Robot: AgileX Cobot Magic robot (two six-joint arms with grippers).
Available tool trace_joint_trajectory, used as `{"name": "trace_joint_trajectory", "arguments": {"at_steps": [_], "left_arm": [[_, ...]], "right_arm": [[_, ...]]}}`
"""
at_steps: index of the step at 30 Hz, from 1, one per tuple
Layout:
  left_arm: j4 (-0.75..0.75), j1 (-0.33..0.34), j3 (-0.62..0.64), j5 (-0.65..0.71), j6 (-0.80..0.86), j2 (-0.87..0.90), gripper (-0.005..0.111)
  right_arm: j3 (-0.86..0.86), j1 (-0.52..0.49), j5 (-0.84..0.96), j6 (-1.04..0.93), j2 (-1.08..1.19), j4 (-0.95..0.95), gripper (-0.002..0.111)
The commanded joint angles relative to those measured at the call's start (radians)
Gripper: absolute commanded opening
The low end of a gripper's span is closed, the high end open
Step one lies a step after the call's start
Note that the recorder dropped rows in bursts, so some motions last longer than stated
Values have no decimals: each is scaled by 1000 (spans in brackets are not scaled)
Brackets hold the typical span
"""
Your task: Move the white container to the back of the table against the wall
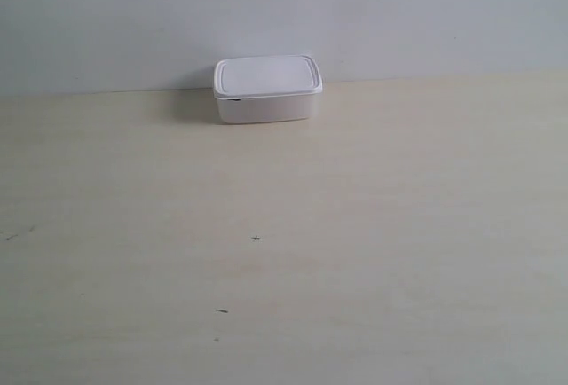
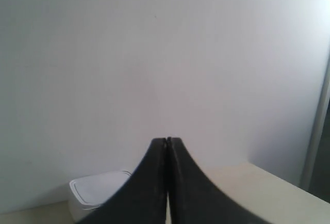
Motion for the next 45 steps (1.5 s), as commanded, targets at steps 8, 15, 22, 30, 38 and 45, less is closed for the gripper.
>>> {"name": "trace_joint_trajectory", "arguments": {"at_steps": [8, 15, 22, 30, 38, 45], "left_arm": [[-2, -8, 4, 49, -6, 4, 0], [-2, -8, 4, 51, -6, 4, 0], [-2, -8, 4, 50, -4, 4, 0], [25, -5, 90, 42, -4, -117, 0], [421, 129, 196, -127, -4, -256, 0], [428, 420, 183, 95, -4, -243, 0]], "right_arm": [[5, 4, -16, 1, 10, -6, 0], [5, 4, -16, 1, 10, -2, 0], [5, 4, -16, 1, 3, -2, 0], [105, 4, -83, 1, -144, 191, 0], [285, -31, -96, 1, -340, 121, 0], [400, -288, -89, 1, -476, 119, 0]]}}
